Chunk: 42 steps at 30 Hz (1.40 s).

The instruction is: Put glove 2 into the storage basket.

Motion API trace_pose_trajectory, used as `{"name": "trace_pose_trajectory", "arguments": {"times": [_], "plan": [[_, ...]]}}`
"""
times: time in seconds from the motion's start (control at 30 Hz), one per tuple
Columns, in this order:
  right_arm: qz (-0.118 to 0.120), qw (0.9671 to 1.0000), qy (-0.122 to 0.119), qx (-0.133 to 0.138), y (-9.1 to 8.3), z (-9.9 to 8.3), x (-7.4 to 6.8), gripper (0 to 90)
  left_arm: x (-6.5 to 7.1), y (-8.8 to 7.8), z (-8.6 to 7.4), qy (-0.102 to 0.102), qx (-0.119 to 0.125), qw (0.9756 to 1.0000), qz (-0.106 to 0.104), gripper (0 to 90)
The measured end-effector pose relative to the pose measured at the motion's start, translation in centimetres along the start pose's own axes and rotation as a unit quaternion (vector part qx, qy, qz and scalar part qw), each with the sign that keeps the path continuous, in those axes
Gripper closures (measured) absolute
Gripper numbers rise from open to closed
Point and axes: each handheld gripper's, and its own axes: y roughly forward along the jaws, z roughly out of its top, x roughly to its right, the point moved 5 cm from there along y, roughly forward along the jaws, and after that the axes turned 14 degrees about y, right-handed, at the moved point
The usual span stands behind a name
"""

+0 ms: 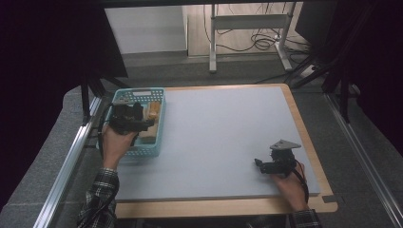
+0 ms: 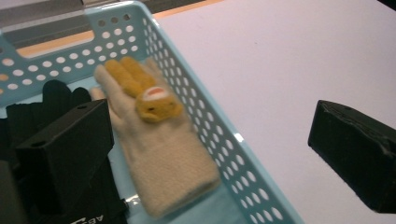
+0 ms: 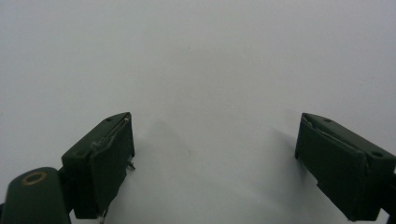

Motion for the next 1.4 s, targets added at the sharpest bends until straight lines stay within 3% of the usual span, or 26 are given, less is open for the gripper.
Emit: {"name": "trace_pose_trajectory", "arguments": {"times": [0.6,1.2,1.4], "plan": [[0.000,1.0000,0.000,0.000,0.0,0.0,0.0,11.5,4.5,-0.5,0.1,0.035,0.025,0.9985,-0.034,0.0],[0.000,1.0000,0.000,0.000,0.0,0.0,0.0,11.5,9.8,0.9,1.1,0.089,0.035,0.9925,-0.075,0.0],[0.000,1.0000,0.000,0.000,0.0,0.0,0.0,11.5,11.3,1.5,1.5,0.098,0.042,0.9904,-0.089,0.0]]}}
